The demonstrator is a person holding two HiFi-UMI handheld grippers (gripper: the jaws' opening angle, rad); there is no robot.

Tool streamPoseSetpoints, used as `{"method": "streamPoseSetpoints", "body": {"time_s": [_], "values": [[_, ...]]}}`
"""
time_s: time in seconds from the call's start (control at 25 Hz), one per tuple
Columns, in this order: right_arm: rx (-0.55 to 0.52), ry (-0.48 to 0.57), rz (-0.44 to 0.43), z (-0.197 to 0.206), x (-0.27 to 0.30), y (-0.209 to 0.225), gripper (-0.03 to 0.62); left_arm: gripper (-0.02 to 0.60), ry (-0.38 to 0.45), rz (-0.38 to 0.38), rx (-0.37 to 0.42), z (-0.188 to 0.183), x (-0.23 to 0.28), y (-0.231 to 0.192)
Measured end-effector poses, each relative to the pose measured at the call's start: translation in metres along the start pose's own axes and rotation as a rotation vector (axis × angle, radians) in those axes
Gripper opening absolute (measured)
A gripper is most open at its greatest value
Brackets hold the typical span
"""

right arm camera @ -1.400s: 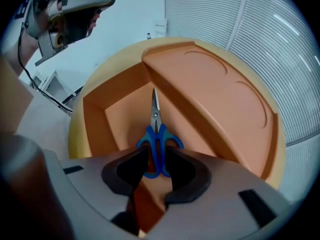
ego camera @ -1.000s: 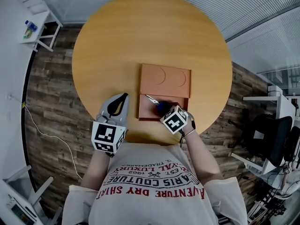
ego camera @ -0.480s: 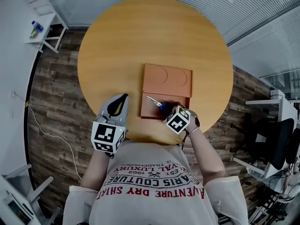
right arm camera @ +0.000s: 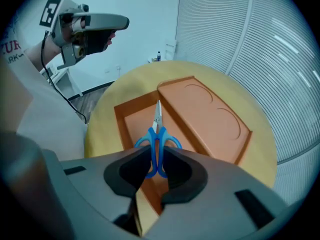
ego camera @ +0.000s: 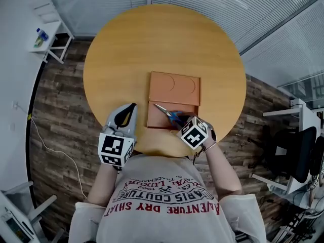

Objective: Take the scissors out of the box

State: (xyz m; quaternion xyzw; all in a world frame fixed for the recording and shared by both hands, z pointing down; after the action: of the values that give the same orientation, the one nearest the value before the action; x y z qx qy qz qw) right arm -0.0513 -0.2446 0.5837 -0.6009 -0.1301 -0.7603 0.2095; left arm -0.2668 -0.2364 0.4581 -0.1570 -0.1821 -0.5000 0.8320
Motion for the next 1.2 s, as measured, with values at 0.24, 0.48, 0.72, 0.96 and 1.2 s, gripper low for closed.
{"method": "streamPoseSetpoints", "body": {"time_s": [0.24, 0.48, 0.72, 0.96, 1.2], "values": [[0.131, 0.151, -0.096, -0.002, -0.033, 0.001, 0.084, 0.011, 0.021, -0.011, 0.008, -0.007, -0.007, 0.005], [0.247, 0.345, -0.051, -0.011, -0.077, 0.022, 0.086, 0.011, 0.061, -0.006, 0.026, -0.019, -0.013, 0.015], [0.320, 0.540, 0.059, -0.025, -0.127, 0.029, 0.086, 0.011, 0.099, -0.001, 0.063, -0.035, -0.019, 0.023], [0.366, 0.704, 0.198, -0.034, -0.167, 0.031, 0.086, 0.011, 0.149, -0.008, 0.101, -0.060, -0.025, 0.023], [0.395, 0.858, 0.363, -0.037, -0.203, 0.032, 0.087, 0.011, 0.234, -0.010, 0.145, -0.093, -0.034, 0.027]]}}
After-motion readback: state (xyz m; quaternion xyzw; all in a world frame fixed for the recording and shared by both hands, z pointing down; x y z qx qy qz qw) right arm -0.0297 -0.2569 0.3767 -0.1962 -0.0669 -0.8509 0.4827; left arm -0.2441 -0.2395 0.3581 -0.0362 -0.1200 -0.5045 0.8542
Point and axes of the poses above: the fingertips, and each gripper's own axes: x forward along the fingers, y to its right, z out of its underside, the point moved 6 cm from there along -x, backward along the fingers, and after that the axes turned 9 degrees about -y, right-handed, at the moved point
